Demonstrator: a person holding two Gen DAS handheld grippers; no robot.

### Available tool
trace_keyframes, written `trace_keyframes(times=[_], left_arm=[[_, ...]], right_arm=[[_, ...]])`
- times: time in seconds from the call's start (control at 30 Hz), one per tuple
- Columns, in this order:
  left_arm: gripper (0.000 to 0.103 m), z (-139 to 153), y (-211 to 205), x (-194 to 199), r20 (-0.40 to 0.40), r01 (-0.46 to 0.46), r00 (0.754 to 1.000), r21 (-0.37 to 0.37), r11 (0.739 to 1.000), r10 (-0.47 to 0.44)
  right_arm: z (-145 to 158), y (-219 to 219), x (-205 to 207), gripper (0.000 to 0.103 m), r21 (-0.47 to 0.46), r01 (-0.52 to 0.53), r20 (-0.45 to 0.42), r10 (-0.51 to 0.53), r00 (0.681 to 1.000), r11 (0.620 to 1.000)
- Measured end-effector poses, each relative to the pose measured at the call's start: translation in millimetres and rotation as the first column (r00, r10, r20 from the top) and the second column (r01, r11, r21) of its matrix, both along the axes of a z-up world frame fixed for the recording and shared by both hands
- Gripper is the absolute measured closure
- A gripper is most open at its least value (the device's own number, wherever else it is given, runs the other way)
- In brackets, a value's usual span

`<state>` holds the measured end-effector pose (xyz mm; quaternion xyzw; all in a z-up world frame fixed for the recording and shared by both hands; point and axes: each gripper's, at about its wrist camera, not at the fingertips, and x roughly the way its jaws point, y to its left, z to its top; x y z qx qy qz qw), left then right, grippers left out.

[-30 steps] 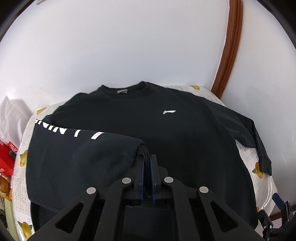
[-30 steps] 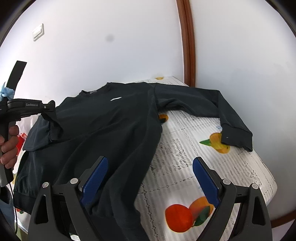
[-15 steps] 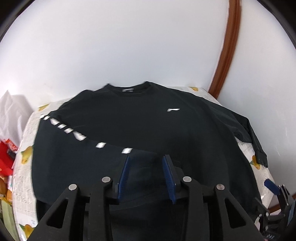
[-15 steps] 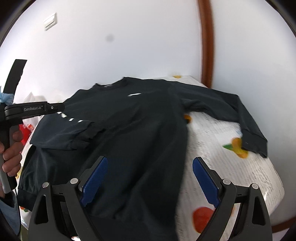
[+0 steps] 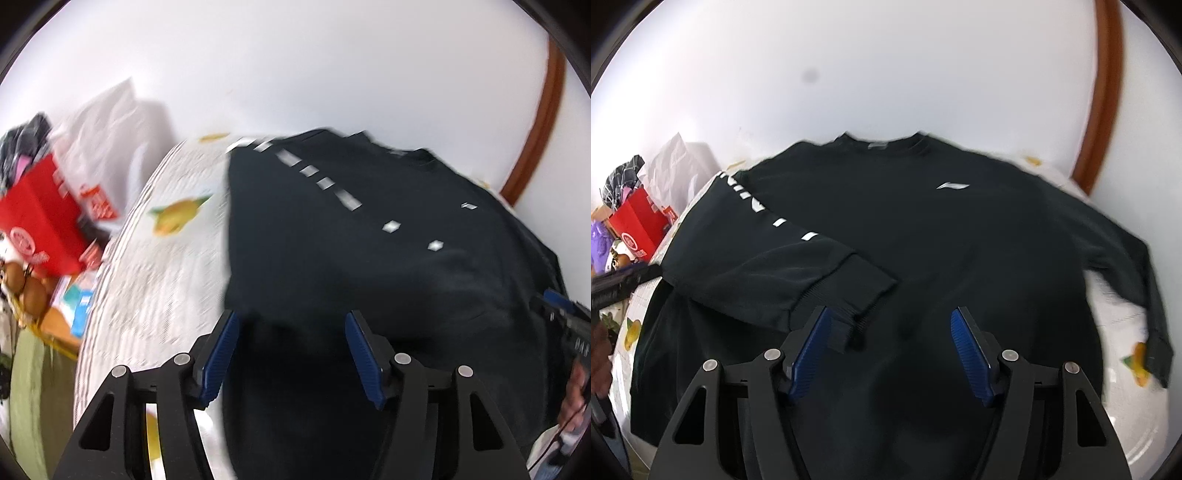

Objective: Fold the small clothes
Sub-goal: 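Fold the held sleeve across the sweatshirt body with the left gripper, release, then grasp the sweatshirt side edge with the right gripper and fold it inward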

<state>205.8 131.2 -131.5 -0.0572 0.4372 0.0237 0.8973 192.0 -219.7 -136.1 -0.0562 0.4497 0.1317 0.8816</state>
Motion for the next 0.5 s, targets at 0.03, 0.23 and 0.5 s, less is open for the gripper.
trace_keyframes(times=[0.03,0.23,0.5], left_arm=[[0.044,-5.1,5.8,-2.2,-0.009,-0.006,1.000,0.002,1.000,0.006],[0.043,-38.5,31.2,-7.3,-0.072,-0.016,0.997,-0.024,1.000,0.015],[0.042,-50.1,24.9,-1.8,-0.083,0.011,0.996,-0.021,1.000,-0.013]], right_arm=[[-5.0,2.4,5.0,0.036,0.009,0.000,-0.018,0.001,1.000,1.000],[-44.4,10.7,40.8,0.036,0.027,0.033,-0.125,-0.029,0.992,0.999],[-60.0,25.1,65.7,0.074,0.024,0.052,-0.152,-0.048,0.987,0.998]])
